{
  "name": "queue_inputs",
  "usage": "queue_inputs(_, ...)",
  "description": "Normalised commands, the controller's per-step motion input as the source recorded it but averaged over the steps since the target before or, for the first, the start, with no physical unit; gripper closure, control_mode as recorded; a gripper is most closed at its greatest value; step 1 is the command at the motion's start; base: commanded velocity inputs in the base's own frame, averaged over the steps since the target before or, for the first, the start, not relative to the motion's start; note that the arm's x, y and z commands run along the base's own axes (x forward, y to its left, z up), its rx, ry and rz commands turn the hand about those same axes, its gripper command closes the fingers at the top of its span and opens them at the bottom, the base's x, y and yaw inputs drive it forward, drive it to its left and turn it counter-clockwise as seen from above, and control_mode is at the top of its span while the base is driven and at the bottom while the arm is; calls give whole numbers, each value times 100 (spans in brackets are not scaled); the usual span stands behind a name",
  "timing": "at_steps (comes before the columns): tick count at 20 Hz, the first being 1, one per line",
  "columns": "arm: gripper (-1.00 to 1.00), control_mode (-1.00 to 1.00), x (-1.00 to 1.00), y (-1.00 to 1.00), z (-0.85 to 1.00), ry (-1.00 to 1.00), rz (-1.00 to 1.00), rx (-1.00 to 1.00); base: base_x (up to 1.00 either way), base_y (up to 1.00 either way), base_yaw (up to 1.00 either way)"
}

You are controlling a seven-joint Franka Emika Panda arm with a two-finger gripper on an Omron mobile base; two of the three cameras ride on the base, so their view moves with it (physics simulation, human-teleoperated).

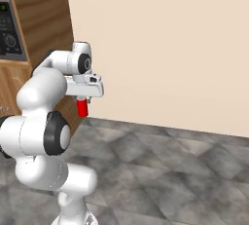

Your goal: Four empty soda cans are scattered around the kitchen. Gather all the cans and cluster them next to the stove for recycling.

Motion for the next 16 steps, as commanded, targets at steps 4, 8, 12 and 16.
queue_inputs(4,100,100,0,0,0,0,0,0,46,54,0)
queue_inputs(8,100,100,0,0,0,0,0,0,33,65,-1)
queue_inputs(12,100,100,0,0,0,0,0,0,25,71,-2)
queue_inputs(16,100,100,0,0,0,0,0,0,21,73,-3)
